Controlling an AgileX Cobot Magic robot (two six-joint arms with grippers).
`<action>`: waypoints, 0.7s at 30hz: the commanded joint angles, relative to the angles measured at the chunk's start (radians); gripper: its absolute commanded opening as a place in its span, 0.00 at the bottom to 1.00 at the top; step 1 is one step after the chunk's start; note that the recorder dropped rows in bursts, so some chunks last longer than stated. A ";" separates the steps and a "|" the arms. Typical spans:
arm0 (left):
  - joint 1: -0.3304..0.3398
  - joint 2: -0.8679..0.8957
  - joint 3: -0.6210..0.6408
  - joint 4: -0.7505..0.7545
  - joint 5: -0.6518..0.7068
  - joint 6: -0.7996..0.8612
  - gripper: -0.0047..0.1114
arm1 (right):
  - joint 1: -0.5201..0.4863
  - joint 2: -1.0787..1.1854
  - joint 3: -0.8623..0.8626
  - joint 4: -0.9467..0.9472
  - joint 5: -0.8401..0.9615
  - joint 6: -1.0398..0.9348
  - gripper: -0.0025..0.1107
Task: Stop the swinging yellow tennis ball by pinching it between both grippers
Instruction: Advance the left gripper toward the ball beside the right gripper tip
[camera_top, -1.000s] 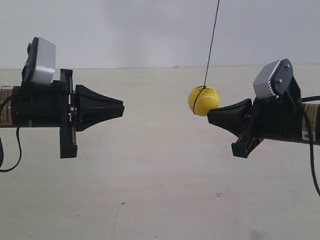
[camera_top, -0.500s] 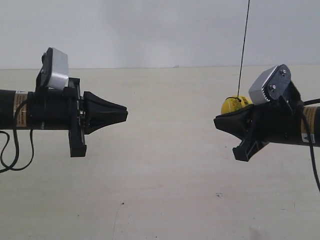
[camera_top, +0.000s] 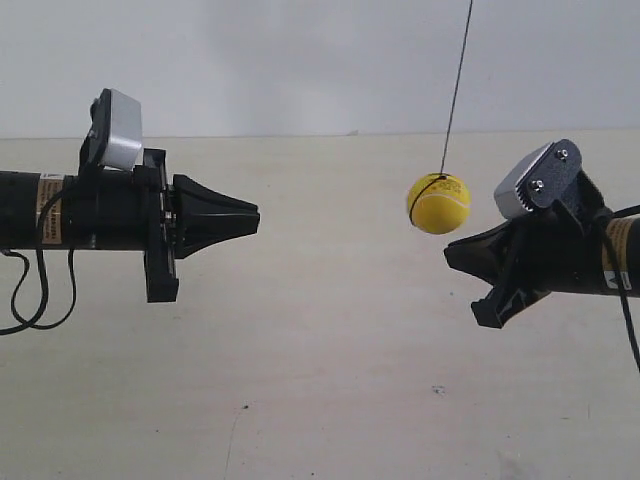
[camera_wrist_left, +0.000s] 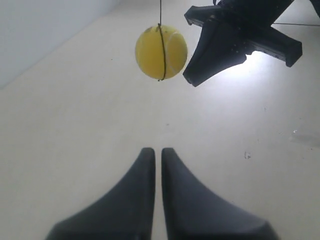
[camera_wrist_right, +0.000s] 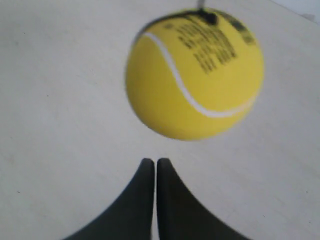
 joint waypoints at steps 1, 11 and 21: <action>-0.005 0.002 -0.008 0.001 -0.013 -0.011 0.08 | -0.001 -0.001 0.000 0.007 0.009 -0.007 0.02; -0.005 0.002 -0.008 0.012 -0.045 -0.020 0.08 | -0.001 -0.001 0.000 -0.011 -0.101 0.027 0.02; -0.075 0.002 -0.034 0.032 -0.032 -0.046 0.08 | -0.001 -0.001 0.000 -0.033 -0.225 0.034 0.02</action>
